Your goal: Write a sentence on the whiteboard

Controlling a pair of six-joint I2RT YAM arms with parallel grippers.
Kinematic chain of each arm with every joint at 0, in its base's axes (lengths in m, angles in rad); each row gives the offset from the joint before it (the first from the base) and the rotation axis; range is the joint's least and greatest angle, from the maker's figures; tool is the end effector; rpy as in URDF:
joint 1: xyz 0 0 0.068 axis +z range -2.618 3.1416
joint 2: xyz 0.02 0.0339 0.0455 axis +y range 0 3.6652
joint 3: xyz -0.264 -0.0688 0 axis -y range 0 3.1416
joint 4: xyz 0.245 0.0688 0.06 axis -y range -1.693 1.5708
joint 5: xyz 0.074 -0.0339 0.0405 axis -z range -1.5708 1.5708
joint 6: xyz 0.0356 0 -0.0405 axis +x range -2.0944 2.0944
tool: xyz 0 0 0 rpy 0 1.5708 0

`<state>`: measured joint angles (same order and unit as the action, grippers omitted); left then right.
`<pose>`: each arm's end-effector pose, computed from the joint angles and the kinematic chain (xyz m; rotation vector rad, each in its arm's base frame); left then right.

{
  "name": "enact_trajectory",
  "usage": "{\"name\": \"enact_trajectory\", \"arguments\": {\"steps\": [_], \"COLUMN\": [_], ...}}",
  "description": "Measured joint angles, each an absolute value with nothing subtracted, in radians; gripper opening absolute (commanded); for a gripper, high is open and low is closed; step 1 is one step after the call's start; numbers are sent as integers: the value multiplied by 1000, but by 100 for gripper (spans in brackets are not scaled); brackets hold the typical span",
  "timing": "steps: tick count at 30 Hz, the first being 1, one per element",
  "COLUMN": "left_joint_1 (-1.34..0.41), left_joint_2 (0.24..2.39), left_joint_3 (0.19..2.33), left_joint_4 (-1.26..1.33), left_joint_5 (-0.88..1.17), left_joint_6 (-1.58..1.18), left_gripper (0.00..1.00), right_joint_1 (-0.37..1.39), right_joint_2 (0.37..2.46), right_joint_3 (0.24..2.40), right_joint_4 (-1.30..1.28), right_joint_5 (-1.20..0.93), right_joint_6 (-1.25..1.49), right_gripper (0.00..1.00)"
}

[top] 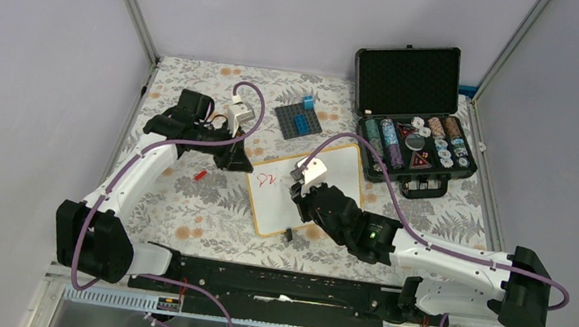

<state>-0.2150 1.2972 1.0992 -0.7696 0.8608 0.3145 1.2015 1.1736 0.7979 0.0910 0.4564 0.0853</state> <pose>0.2442 -0.0810 0.2983 0.9252 2.1485 -1.0260 0.1119 0.2457 0.2931 -0.6972 1.7165 0.4813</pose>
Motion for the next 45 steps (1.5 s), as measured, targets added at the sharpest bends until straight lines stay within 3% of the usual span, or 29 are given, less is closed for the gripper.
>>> {"name": "enact_trajectory", "arguments": {"steps": [45], "left_joint_1": [-215], "left_joint_2": [1297], "left_joint_3": [1099], "left_joint_4": [-769], "left_joint_5": [859], "left_joint_6": [315], "left_gripper": [0], "right_joint_1": [1156], "right_joint_2": [1232], "right_joint_3": [826], "right_joint_4": [99], "right_joint_5": [469], "right_joint_6": [57], "right_gripper": [0]}}
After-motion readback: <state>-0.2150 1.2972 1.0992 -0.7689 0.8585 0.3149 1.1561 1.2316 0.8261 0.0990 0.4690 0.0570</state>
